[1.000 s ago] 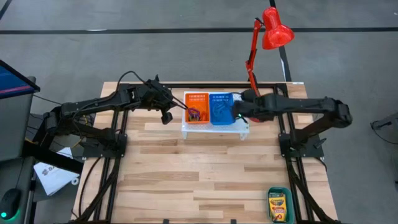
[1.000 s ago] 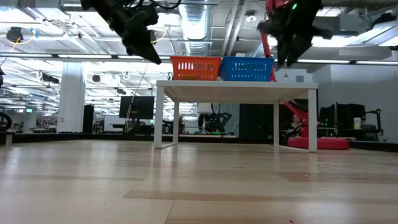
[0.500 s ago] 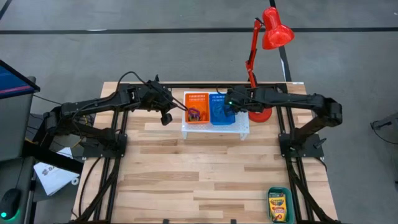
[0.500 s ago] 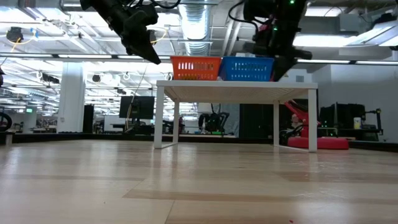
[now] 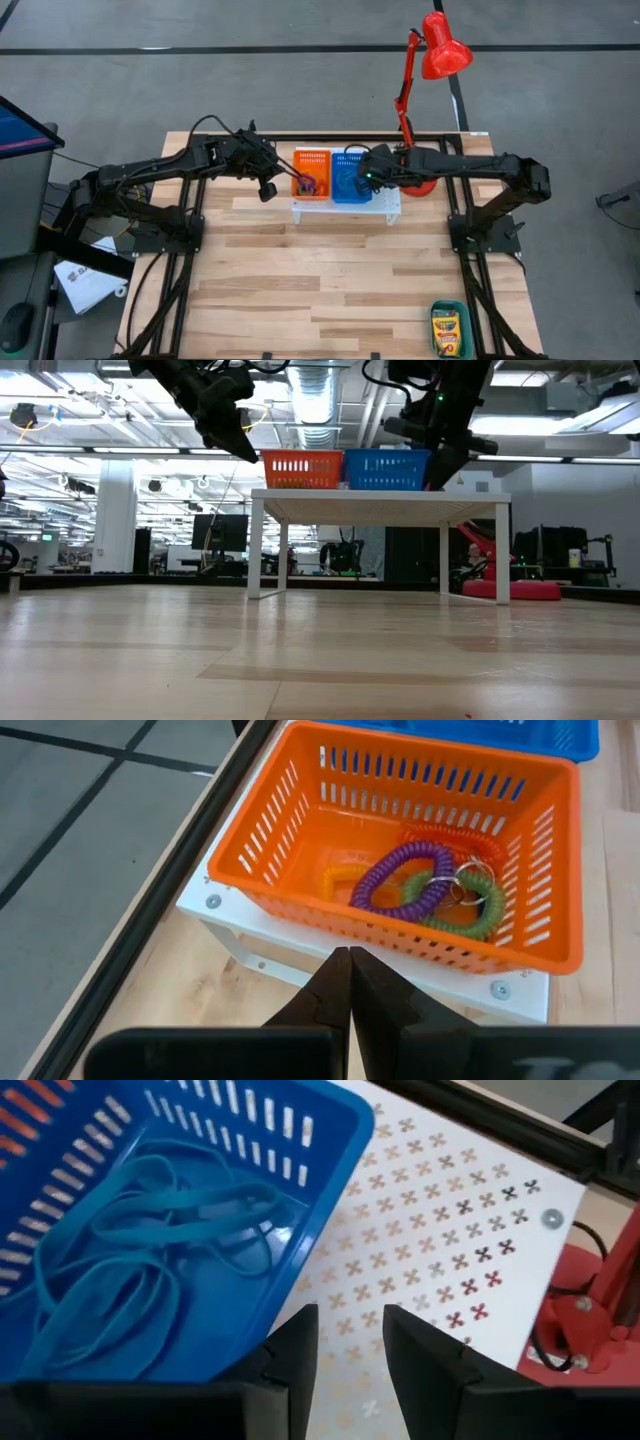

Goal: Pick & Place Office Desk Supplies
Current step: Adjust the blue bin on the shelf, then put the green bin on the shelf

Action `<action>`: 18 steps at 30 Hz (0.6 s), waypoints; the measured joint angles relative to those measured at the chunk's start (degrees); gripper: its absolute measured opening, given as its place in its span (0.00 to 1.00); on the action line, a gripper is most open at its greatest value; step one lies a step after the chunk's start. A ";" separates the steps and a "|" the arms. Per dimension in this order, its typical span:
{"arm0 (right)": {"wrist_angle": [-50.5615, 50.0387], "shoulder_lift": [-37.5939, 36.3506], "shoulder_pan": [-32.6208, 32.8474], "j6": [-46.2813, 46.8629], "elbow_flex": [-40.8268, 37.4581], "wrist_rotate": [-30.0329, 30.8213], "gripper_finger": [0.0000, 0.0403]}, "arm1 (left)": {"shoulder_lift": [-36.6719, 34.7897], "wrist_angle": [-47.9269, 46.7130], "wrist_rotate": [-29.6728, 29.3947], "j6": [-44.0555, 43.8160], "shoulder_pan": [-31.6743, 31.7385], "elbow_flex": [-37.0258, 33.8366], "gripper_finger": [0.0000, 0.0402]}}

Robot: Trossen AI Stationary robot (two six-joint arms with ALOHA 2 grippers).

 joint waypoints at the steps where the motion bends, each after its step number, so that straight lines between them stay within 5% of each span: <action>1: 0.08 0.00 0.31 0.16 0.00 0.01 0.28 | 0.01 -0.01 0.00 -0.01 0.00 0.00 0.00; 18: -7.38 -2.36 -1.44 1.64 0.02 4.50 0.28 | 0.02 -0.05 -1.11 0.11 0.00 0.02 0.00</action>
